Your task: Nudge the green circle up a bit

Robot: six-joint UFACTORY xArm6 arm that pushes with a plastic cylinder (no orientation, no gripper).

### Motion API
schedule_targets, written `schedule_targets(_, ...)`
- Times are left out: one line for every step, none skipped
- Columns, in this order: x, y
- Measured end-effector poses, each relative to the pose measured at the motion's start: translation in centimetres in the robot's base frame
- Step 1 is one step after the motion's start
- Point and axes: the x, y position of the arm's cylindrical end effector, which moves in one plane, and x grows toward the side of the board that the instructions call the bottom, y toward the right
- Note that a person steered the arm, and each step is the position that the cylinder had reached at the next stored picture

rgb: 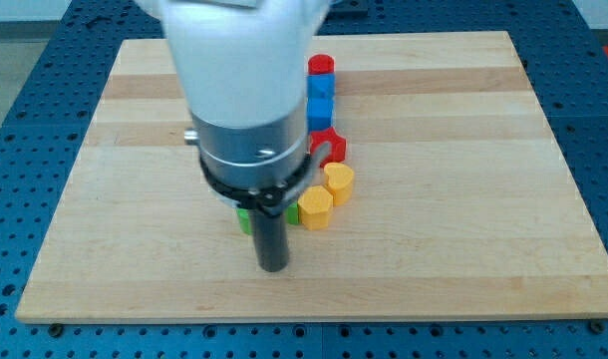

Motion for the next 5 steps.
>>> schedule_targets(0.0, -0.7)
schedule_targets(-1.4, -2.0)
schedule_targets(-2.3, -3.6)
schedule_targets(-3.0, -5.0)
schedule_targets(-3.4, -6.1)
